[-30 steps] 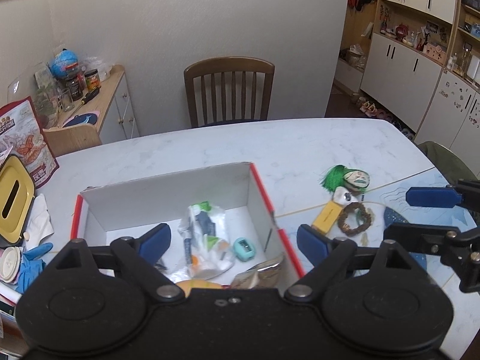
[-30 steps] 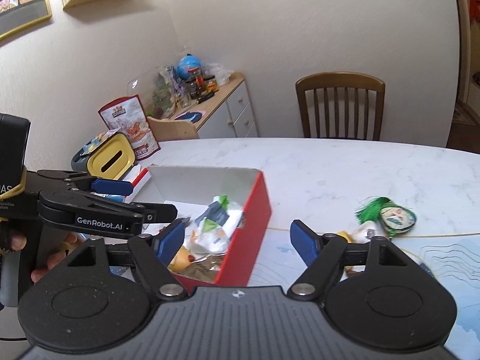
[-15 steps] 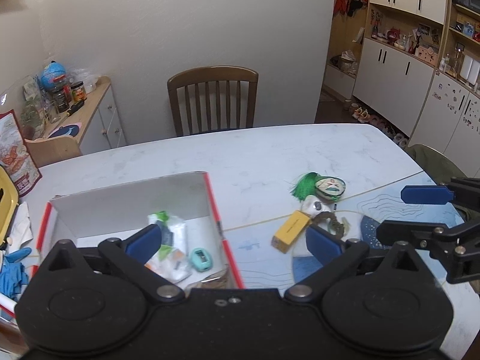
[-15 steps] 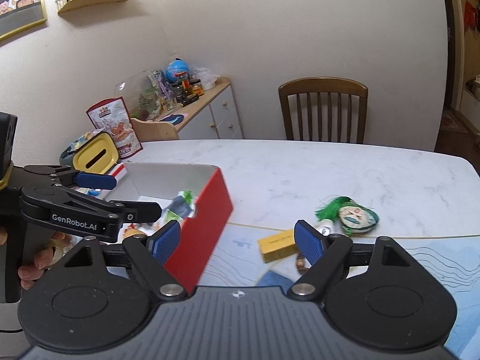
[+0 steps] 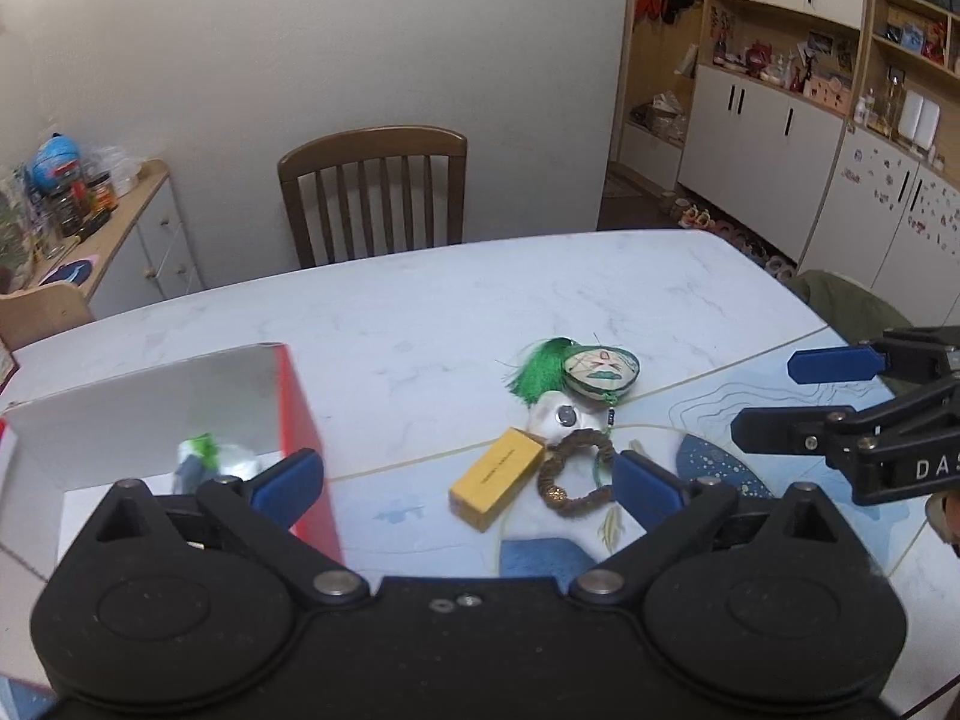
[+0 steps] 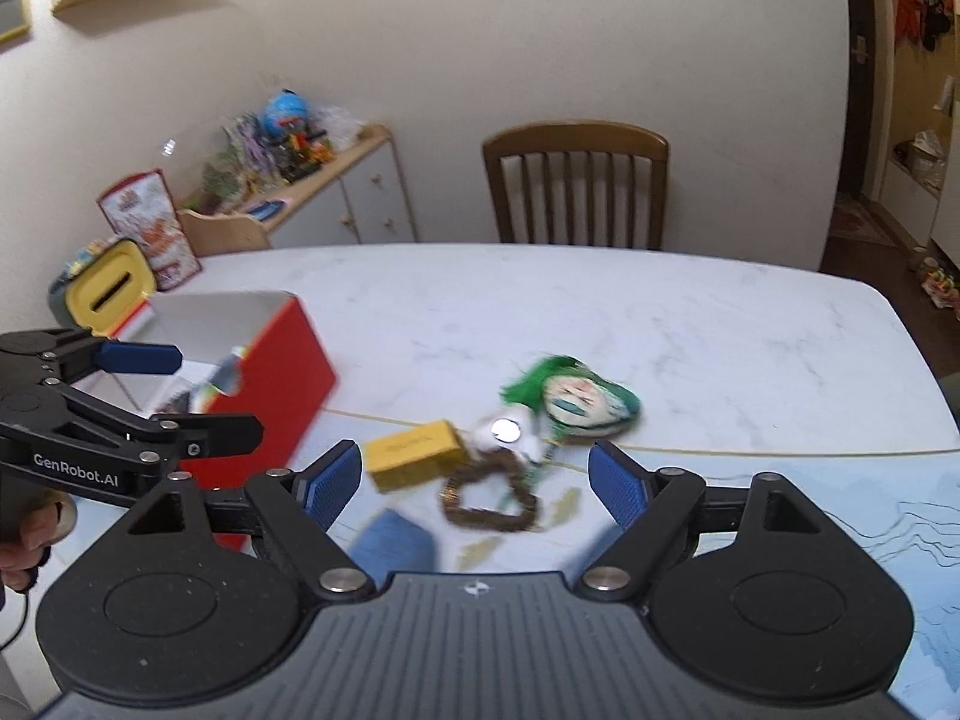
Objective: Organize objects
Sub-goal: 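Grasp the brown bead bracelet with the right gripper while the left grasps the yellow box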
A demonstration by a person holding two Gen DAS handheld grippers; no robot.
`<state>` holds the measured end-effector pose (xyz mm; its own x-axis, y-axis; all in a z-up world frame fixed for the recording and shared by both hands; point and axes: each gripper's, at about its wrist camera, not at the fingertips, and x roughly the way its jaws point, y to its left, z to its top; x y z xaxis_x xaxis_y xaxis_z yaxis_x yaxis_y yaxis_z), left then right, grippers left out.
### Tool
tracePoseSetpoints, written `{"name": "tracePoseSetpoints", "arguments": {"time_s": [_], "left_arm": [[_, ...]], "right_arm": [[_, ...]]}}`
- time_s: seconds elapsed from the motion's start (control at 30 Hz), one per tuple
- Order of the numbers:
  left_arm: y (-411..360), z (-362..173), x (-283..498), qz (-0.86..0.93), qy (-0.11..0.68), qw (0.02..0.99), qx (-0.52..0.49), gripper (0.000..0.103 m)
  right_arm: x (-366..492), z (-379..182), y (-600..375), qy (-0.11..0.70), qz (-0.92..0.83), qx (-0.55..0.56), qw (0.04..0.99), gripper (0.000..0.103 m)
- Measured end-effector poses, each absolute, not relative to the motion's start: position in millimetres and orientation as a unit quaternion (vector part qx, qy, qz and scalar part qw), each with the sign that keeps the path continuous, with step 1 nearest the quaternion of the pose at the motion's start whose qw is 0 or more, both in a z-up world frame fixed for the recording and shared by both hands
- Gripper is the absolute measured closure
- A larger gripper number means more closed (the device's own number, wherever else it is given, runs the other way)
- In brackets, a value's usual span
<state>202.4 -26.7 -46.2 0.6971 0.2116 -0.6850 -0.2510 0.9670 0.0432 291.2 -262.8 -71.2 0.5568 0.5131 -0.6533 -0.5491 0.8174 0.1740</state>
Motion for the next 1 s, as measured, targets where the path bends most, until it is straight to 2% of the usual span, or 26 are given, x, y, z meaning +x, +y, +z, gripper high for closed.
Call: {"name": "tracePoseSetpoints", "arguments": {"time_s": [0.33, 0.67, 0.87, 1.0], "left_arm": [[-48.2, -90.1, 243.2, 0.125, 0.395, 0.910, -0.001, 0.001], [-32.3, -120.7, 269.3, 0.145, 0.415, 0.898, -0.007, 0.001], [-19.8, -135.1, 280.7, 0.160, 0.428, 0.889, -0.017, 0.001], [-12.8, -142.1, 283.9, 0.163, 0.434, 0.886, -0.028, 0.003]], "right_arm": [[327.9, -117.9, -274.4, 0.399, 0.295, -0.039, 0.867, 0.020], [357.0, -159.5, -262.1, 0.429, 0.317, -0.065, 0.844, 0.022], [368.5, -171.2, -253.0, 0.438, 0.334, -0.077, 0.831, 0.027], [372.8, -178.4, -242.9, 0.443, 0.346, -0.084, 0.823, 0.035]]}}
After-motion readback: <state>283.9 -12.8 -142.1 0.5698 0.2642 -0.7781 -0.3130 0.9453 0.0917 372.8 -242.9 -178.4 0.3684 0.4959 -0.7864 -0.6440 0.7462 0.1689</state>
